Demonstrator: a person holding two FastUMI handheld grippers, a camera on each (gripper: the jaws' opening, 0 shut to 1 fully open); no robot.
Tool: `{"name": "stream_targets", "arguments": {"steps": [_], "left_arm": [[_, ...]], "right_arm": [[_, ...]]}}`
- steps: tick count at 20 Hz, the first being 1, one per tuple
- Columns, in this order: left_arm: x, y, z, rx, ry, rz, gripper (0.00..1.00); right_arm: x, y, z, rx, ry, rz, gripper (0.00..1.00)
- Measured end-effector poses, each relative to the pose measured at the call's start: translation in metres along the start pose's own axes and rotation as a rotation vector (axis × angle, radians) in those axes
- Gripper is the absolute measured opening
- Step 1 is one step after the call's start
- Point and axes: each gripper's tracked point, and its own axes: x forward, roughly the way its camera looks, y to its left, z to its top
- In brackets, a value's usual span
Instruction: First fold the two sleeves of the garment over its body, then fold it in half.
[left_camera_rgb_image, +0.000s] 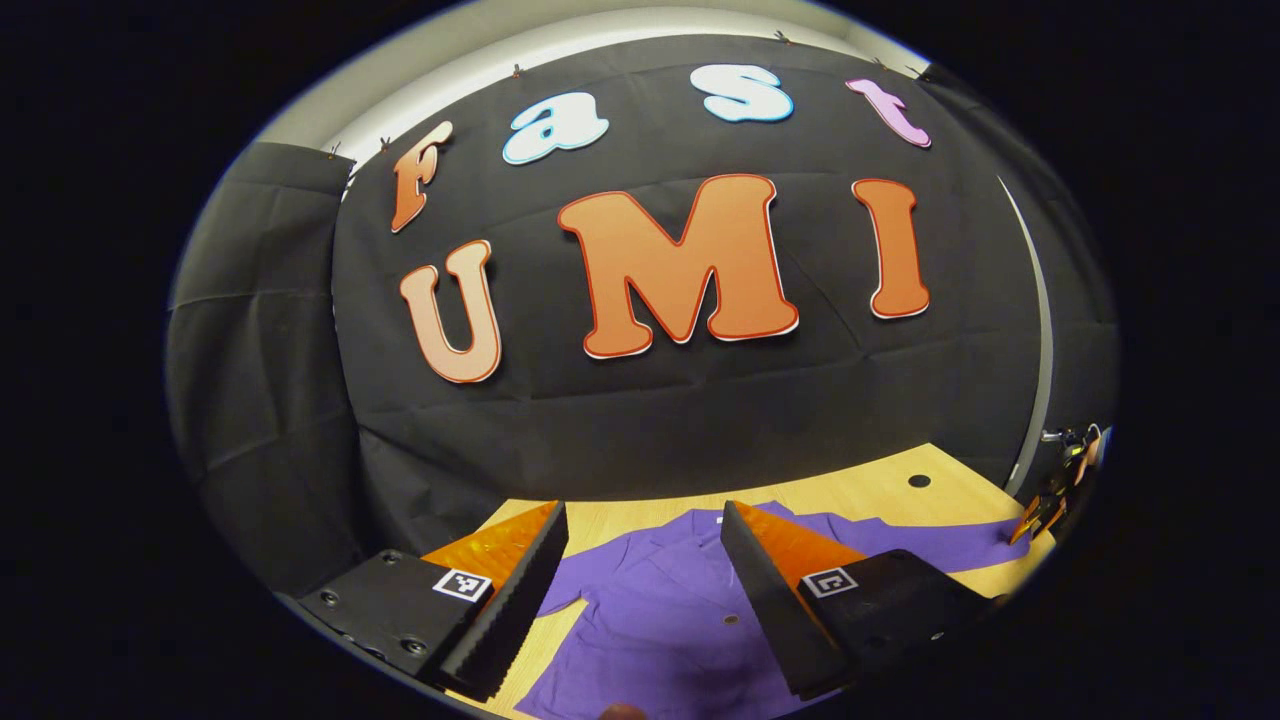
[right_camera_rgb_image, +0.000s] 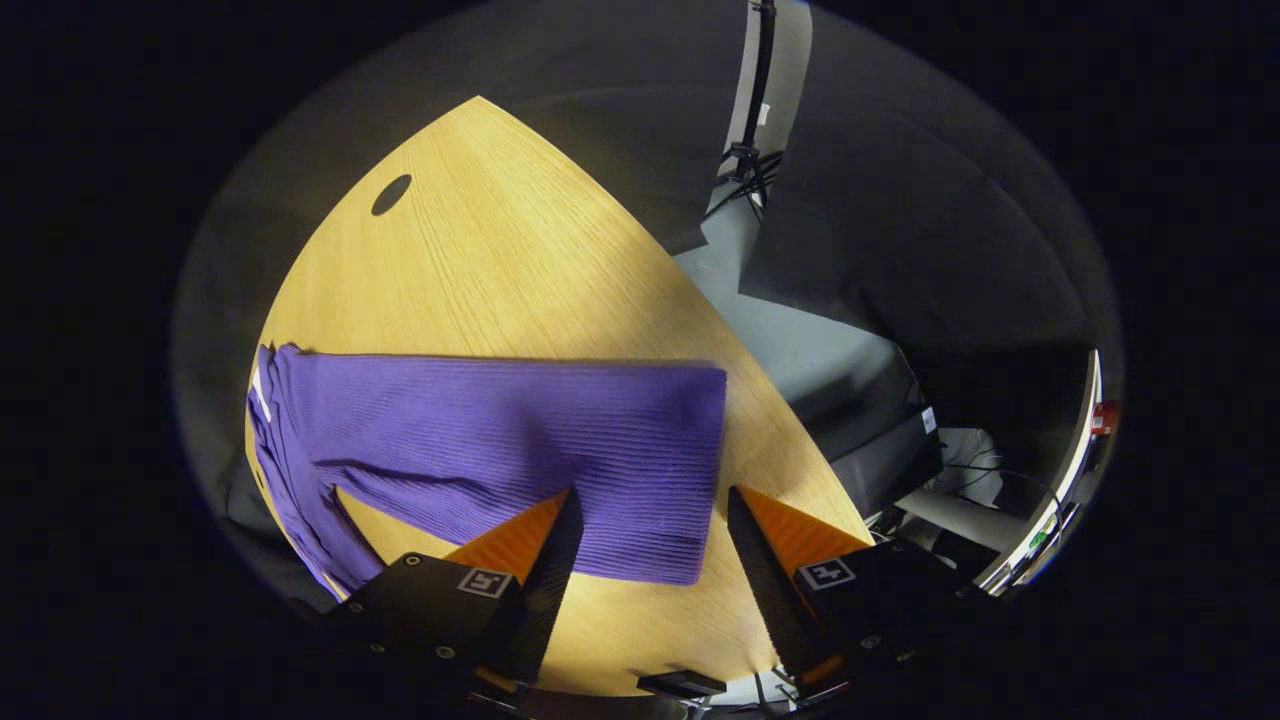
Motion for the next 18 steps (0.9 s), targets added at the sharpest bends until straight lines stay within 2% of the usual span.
{"name": "stream_targets", "arguments": {"steps": [1,2,3,4,6,7,8,9,12,17,18], "left_arm": [[-0.001,-0.001,-0.002,0.0,0.007,0.003,0.96],[-0.003,-0.001,-0.004,0.001,0.012,0.006,0.96],[-0.005,0.0,-0.004,0.001,0.013,0.011,0.96],[-0.006,0.001,-0.006,-0.001,0.014,0.016,0.96],[-0.009,0.003,-0.005,-0.006,0.012,0.028,0.96],[-0.01,0.005,-0.005,-0.007,0.01,0.033,0.96],[-0.011,0.006,-0.004,-0.008,0.008,0.038,1.0],[-0.012,0.007,-0.004,-0.01,0.004,0.041,0.96],[-0.016,0.013,-0.001,-0.013,-0.009,0.051,0.96],[-0.016,0.027,-0.003,-0.039,-0.02,0.054,0.96],[-0.014,0.031,-0.004,-0.048,-0.021,0.049,1.0]], "right_arm": [[0.0,0.0,0.0,-0.003,0.007,-0.01,0.97],[0.0,-0.002,-0.001,-0.012,0.01,-0.037,0.82],[0.0,-0.005,-0.002,-0.022,0.013,-0.071,0.79],[0.0,-0.003,-0.002,-0.032,0.011,-0.076,0.7],[0.003,0.006,-0.001,-0.027,0.01,-0.071,0.63],[0.003,0.009,0.0,-0.026,0.005,-0.066,0.56],[0.003,0.01,0.003,-0.022,-0.005,-0.058,0.31],[0.003,0.011,0.004,-0.008,-0.015,-0.046,0.14],[-0.002,0.024,0.001,0.033,-0.007,0.039,0.05],[-0.036,0.039,0.006,0.022,-0.084,0.098,0.04],[-0.046,0.044,0.008,0.017,-0.106,0.107,0.04]]}}
